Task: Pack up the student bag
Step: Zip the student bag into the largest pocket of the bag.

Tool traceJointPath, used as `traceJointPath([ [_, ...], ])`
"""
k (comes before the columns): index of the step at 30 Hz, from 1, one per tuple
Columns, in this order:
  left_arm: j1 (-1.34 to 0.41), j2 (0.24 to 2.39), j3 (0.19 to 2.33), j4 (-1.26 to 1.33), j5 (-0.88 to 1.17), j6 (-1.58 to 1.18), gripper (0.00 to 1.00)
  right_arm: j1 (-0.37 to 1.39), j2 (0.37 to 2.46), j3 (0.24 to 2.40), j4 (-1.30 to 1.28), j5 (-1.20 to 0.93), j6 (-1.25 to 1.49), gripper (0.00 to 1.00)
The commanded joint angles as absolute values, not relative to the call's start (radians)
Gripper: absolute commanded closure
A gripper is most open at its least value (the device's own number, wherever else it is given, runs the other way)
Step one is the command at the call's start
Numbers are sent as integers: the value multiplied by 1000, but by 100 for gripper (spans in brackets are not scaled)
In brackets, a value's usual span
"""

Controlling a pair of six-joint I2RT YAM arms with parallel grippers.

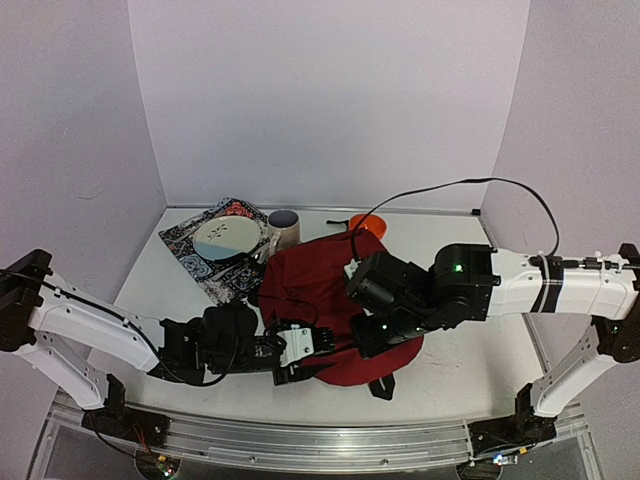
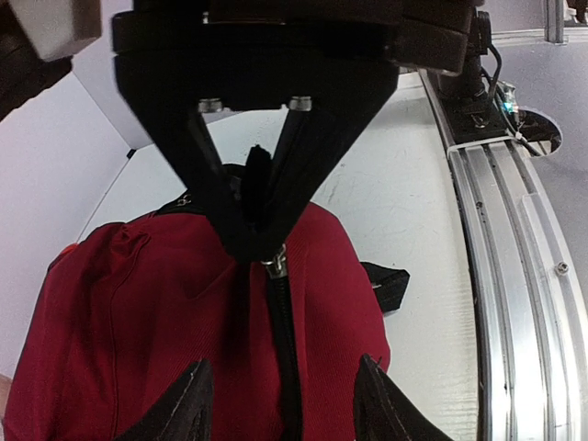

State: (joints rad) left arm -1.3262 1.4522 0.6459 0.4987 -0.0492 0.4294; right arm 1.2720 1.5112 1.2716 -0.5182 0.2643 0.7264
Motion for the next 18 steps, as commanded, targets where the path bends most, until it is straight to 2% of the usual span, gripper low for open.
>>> traceJointPath([
  [1,-1330,1520,725,531,-18,480,48,1266,1512,1310,-517,273,721,100],
  [6,-1330,1570,746,554,-36,513,60,1266,1498,1312,-517,283,729,100],
  [11,-1330,1571,738,555,-39,507,95,1260,1485,1287,-522,303,741,100],
  [12,-1329,1558,727,554,-38,502,99,1251,1479,1277,-526,310,746,100],
  [18,-1331,1446,611,552,-77,457,100,1162,1418,1179,-545,335,749,100],
])
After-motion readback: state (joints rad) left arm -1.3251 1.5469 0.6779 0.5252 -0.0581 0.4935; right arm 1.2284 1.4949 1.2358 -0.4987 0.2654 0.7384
